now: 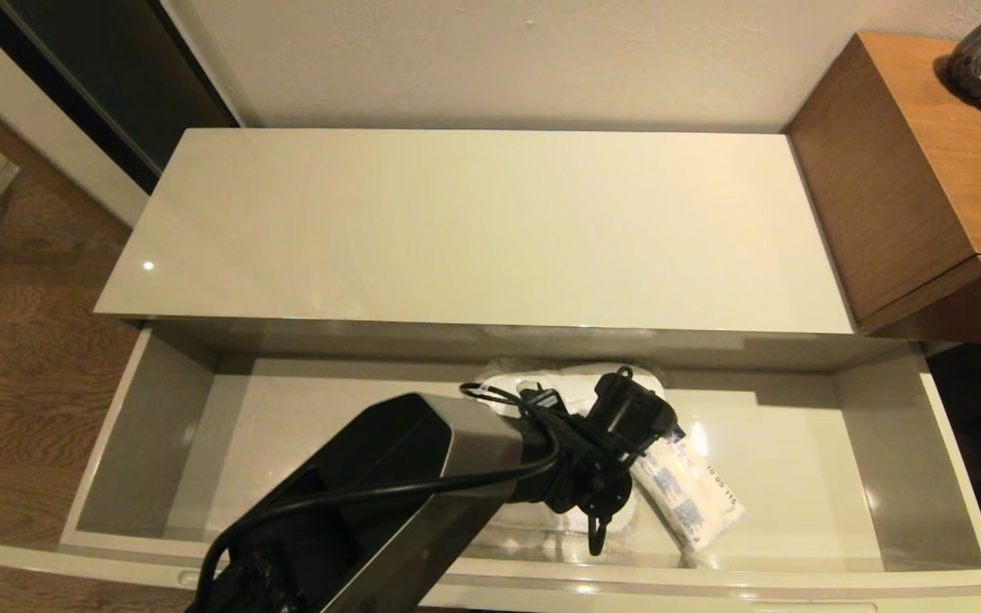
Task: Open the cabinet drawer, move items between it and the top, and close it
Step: Take out the disposable slippers from the drawer
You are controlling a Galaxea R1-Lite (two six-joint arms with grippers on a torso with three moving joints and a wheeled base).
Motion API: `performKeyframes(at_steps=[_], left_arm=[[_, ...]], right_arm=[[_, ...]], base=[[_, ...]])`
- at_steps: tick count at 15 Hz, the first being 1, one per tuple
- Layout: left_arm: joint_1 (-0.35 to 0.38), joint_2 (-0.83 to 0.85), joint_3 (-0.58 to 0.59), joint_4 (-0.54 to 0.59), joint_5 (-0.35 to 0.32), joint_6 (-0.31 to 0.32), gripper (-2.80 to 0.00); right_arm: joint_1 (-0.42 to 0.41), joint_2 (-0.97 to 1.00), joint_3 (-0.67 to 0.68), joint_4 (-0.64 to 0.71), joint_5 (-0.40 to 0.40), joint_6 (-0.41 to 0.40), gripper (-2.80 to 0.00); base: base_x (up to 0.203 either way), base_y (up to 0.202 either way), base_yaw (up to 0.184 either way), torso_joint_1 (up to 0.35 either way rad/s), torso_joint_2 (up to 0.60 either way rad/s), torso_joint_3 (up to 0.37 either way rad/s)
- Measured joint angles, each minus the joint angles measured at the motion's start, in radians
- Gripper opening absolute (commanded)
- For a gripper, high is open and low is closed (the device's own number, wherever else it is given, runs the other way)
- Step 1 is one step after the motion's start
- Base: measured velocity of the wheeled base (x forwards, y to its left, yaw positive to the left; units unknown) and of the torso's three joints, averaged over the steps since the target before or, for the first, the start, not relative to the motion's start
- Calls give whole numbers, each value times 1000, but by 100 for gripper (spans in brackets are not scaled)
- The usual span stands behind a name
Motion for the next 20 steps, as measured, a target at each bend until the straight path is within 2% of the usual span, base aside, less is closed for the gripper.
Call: performKeyframes(at_steps=[3,7,9,12,14,17,19,20], left_arm=[[-1,1,0,-1,-7,1,0],[-16,-1,1,-77,-27,6,0],[-47,-3,0,-80,-53,36,0],[-62,-2,-4,-90,-77,115,0],[-66,-2,-6,-91,-78,119,0],[-66,-1,-7,-117,-38,114,0],[-64,1,-6,-142,37,107,0],[-57,3,-5,-138,43,105,0]], right_arm=[[0,0,0,0,0,0,-280],[0,0,0,0,0,0,-280],[0,0,0,0,0,1,-280],[0,0,0,0,0,0,-280],[0,0,0,0,0,0,-280],[0,0,0,0,0,0,-280],[0,0,0,0,0,0,-280],[0,0,0,0,0,0,-280]], base=[[0,0,0,0,0,0],[0,0,0,0,0,0],[0,0,0,0,0,0],[0,0,0,0,0,0],[0,0,0,0,0,0],[0,0,0,0,0,0],[0,0,0,0,0,0],[0,0,0,0,0,0]])
